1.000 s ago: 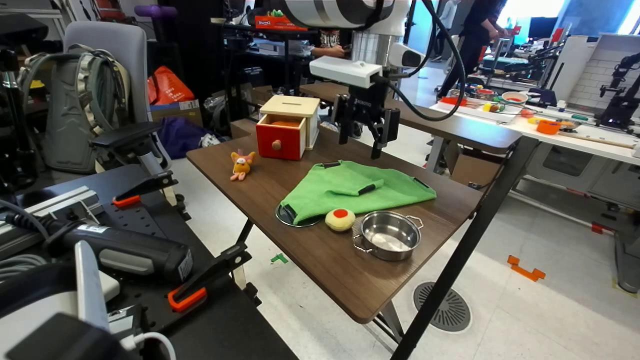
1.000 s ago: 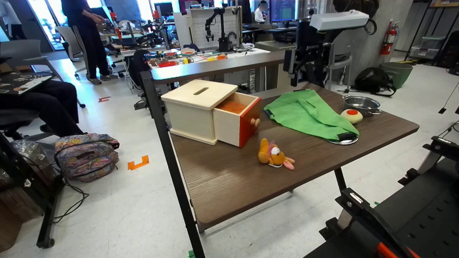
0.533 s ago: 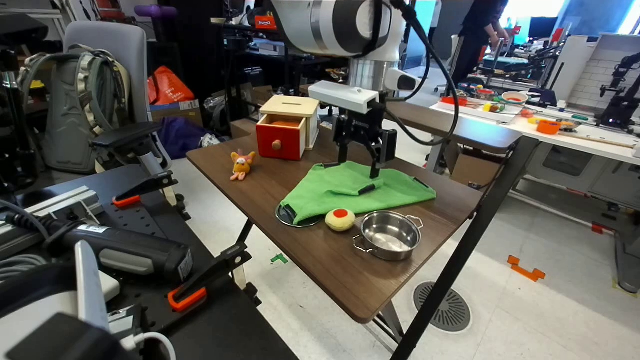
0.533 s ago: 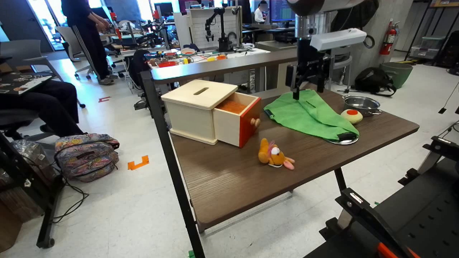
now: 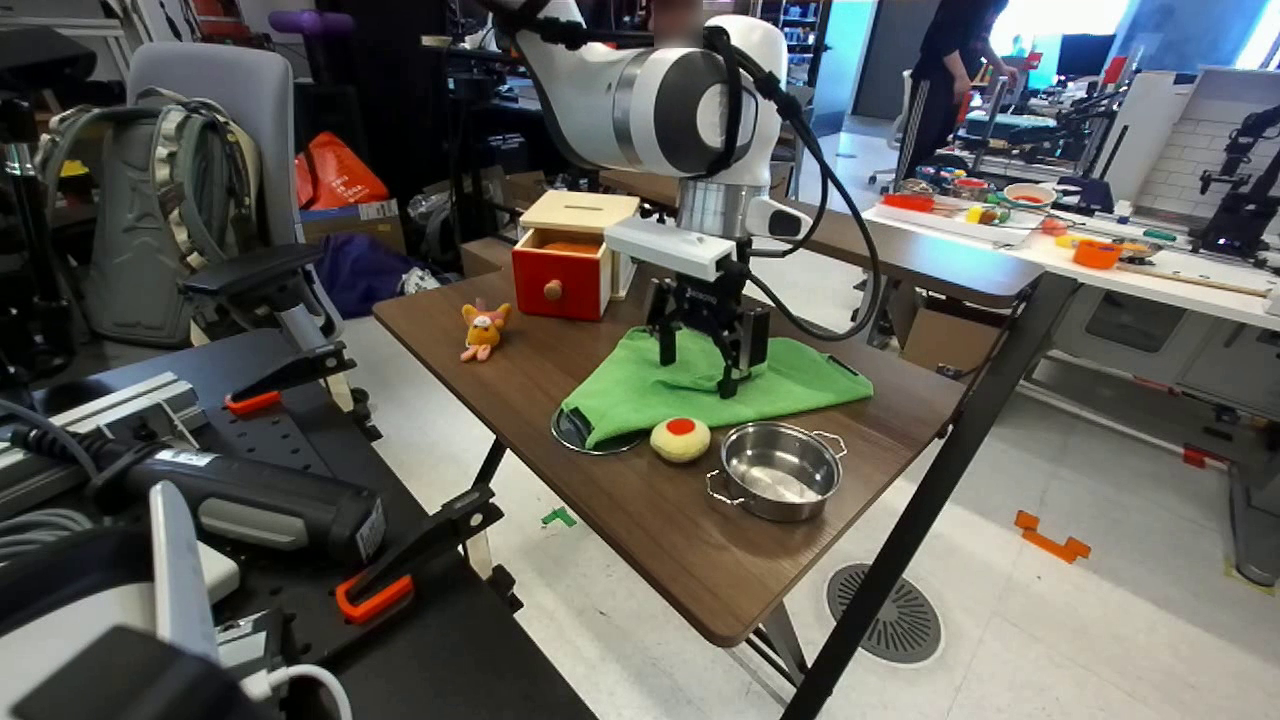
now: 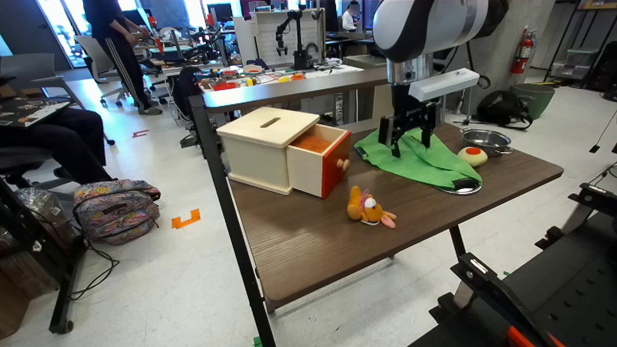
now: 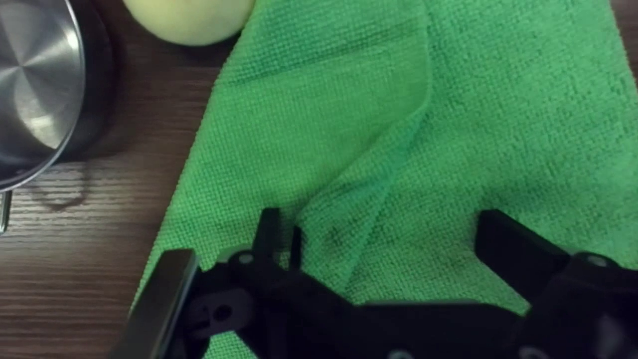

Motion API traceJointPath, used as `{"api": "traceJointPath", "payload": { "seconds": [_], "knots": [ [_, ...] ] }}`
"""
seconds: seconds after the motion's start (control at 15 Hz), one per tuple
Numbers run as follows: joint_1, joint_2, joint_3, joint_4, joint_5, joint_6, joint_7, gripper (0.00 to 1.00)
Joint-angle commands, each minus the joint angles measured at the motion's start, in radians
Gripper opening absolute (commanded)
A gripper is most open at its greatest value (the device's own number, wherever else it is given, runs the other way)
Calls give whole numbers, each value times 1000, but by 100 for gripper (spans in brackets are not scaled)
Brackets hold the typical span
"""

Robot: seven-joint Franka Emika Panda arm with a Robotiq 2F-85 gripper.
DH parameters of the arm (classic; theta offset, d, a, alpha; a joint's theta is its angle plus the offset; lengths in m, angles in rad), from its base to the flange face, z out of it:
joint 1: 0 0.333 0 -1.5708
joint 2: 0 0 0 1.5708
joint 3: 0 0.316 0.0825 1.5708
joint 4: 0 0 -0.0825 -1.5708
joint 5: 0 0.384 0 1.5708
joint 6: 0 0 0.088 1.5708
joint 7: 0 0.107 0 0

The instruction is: Use the green towel to wipe the tabletop

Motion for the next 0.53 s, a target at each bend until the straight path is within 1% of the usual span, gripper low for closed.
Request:
{"api": "traceJointPath", "payload": {
  "seconds": [0.0,0.27,0.33,0.47],
  "knots": [
    [14,40,-2,54,-14,-2,7,100],
    [34,49,9,66,-20,13,5,100],
    [42,51,10,68,-19,34,12,100],
    [54,60,23,94,-13,19,9,100]
  ]
}}
